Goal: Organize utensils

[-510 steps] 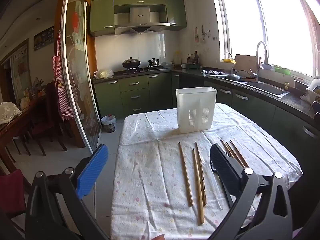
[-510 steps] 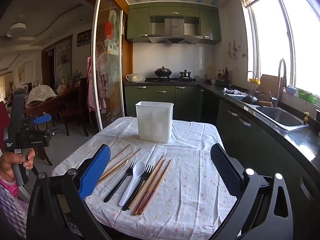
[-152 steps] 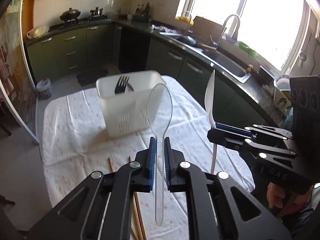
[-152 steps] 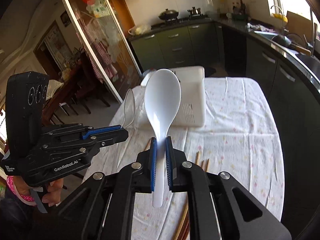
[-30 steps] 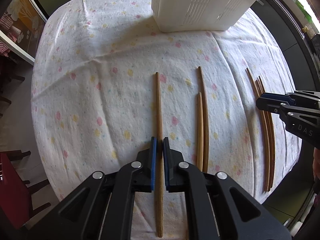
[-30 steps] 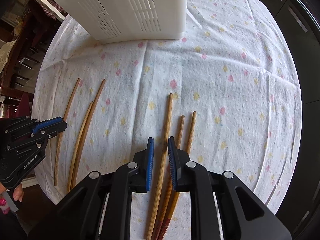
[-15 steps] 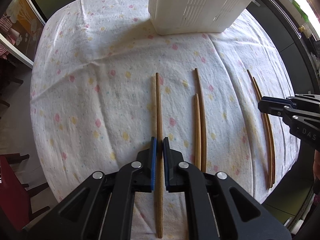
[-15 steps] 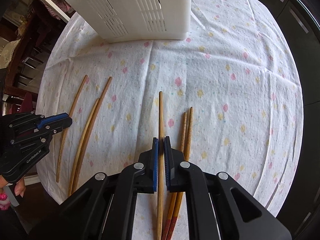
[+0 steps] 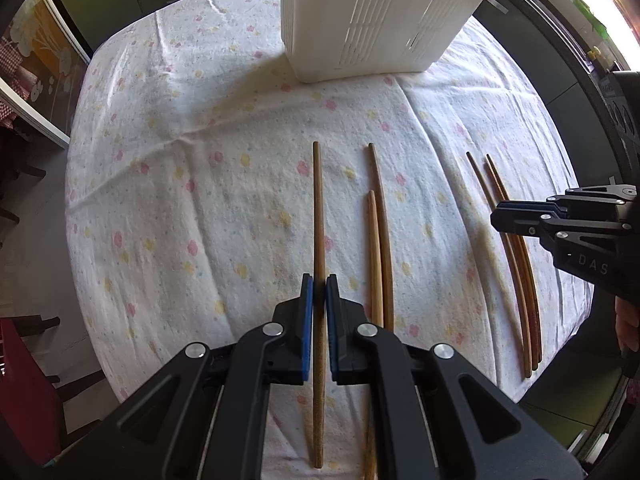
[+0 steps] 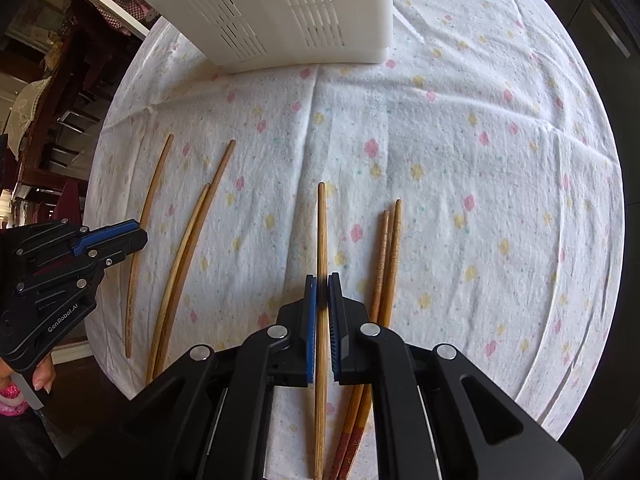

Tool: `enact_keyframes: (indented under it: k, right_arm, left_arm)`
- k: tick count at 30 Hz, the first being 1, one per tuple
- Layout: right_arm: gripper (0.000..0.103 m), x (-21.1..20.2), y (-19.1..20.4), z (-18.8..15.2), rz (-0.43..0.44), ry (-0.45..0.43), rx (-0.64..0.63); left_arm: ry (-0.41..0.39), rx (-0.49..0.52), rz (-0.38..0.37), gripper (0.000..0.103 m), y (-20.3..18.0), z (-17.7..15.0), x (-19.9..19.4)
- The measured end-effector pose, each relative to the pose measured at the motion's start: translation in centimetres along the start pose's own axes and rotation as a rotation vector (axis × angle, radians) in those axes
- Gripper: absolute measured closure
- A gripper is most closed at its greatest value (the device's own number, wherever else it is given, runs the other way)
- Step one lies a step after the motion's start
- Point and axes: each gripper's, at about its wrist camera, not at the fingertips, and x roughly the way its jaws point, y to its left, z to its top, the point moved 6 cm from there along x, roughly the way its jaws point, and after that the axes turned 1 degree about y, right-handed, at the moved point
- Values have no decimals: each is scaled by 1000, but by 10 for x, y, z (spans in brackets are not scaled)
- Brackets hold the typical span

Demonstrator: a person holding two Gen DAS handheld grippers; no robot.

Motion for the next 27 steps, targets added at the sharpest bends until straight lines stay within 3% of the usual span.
enact_keyframes:
  k: [7, 18, 27]
  right_arm:
    - [96, -46, -6, -4, 48, -68, -14]
    - [96, -131, -5, -27, 119, -243, -45]
    - [96, -181, 3, -30, 156, -371, -66]
  left_arm:
    - [-64, 20, -29, 97, -6, 1, -31]
    - [-250, 52, -84, 97, -16, 3, -120]
    - [-347, 62, -93, 97, -29, 25, -163]
